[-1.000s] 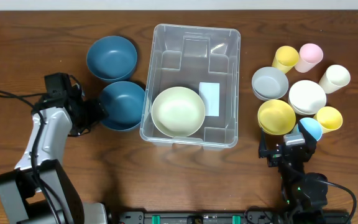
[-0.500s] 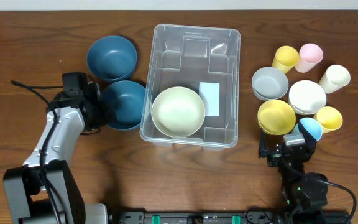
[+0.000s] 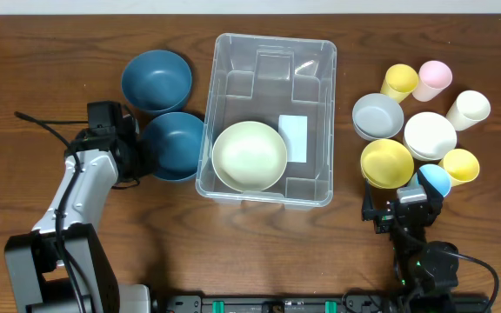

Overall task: Pack container
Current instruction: 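Grasp the rim of the nearer teal bowl with the left gripper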

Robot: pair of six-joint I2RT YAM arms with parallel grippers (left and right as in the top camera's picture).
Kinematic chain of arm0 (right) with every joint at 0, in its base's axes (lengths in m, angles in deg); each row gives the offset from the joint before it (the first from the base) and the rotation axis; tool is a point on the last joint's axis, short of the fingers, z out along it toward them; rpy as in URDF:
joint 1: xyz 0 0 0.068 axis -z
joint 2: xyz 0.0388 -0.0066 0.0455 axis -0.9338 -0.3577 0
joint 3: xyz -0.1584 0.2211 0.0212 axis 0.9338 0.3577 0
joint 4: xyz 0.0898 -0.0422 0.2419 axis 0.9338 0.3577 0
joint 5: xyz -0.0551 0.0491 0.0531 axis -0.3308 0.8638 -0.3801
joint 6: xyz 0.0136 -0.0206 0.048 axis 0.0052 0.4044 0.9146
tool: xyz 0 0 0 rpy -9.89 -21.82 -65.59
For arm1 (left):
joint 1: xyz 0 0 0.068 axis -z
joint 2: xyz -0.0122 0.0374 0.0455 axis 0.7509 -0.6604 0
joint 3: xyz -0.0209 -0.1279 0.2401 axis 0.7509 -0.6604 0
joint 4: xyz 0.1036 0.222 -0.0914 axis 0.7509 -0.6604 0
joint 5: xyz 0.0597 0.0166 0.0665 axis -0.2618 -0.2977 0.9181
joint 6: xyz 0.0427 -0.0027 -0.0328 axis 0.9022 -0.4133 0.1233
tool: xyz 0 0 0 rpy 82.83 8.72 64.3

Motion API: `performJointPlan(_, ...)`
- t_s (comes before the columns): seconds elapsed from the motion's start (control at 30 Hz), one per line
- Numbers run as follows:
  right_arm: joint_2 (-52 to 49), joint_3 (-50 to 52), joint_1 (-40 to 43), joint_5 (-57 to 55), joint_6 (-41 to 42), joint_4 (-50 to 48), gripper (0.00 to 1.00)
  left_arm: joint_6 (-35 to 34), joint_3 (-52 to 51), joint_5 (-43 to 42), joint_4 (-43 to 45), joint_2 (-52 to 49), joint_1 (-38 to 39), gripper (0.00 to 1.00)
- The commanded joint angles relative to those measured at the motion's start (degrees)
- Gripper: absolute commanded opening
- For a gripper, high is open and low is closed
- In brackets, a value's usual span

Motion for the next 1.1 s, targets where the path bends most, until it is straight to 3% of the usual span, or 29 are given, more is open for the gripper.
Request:
performJointPlan(0.0, 0.1, 0.2, -0.2, -0.6, -0.6, 0.1, 0.99, 0.4, 0.0, 1.0, -0.3, -0.5, 0.0, 0.21)
performJointPlan(0.13, 0.1, 0.2, -0.2, -0.6, -0.6, 0.1, 0.99, 0.4, 0.0, 5.5, -1.6, -0.5, -0.1, 0.19)
performJointPlan(0.2, 0.1, 0.2, -0.2, -0.6, -0.6, 0.1, 0.99, 0.4, 0.0, 6.9, -2.3, -0.5, -0.1, 0.13)
performJointPlan(0.6, 0.1, 0.2, -0.2, -0.6, -0.6, 0.1, 0.99, 0.1, -0.2, 7.7, -2.5, -0.5, -0.1, 0.07)
performJointPlan(1.07, 0.1, 0.2, -0.2, -0.6, -0.6, 0.1, 0.99, -10.8, 2.2, 17.4, -8.9, 2.2, -0.3, 0.06)
